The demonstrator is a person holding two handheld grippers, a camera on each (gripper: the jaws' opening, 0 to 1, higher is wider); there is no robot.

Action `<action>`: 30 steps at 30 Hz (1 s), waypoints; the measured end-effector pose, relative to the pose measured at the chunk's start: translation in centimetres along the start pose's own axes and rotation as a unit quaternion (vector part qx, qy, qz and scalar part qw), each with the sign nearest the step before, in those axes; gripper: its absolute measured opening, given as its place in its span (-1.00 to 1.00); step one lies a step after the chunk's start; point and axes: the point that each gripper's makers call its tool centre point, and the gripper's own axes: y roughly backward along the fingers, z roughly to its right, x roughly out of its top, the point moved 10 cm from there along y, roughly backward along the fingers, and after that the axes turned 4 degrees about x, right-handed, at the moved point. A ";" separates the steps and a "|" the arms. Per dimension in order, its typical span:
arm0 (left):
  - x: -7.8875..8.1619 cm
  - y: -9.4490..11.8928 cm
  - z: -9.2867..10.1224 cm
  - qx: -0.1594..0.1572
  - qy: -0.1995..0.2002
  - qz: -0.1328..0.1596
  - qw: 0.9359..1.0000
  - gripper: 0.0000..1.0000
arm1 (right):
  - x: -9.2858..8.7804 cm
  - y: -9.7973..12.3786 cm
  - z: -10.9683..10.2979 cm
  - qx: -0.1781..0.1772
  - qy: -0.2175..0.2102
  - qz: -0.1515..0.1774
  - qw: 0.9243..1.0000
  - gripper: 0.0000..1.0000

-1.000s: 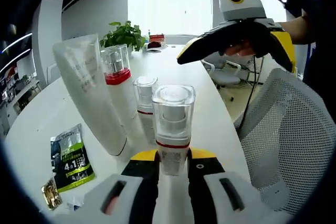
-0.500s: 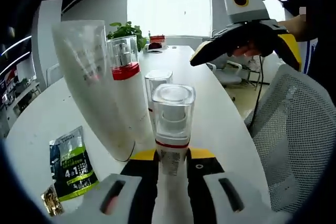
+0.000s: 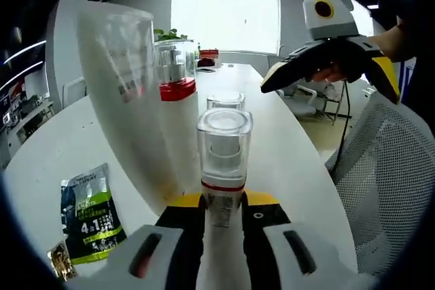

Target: Arrange the skincare products in the storage area until every visible bottle or jar stands upright without overlapping.

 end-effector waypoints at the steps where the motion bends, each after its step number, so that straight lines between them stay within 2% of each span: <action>1: 0.0 -0.1 -0.2 0.000 0.001 0.001 1.000 -0.63 | 0.0 0.0 0.0 0.001 0.002 -0.002 1.000 0.59; 19: 0.0 -0.2 -0.5 0.007 0.019 -0.003 1.000 -0.63 | 0.1 0.1 -0.1 -0.001 0.003 -0.004 1.000 0.62; 30: 0.5 0.6 -0.1 0.013 0.027 -0.001 1.000 -0.50 | 0.4 0.3 -0.4 -0.001 0.007 -0.002 1.000 0.63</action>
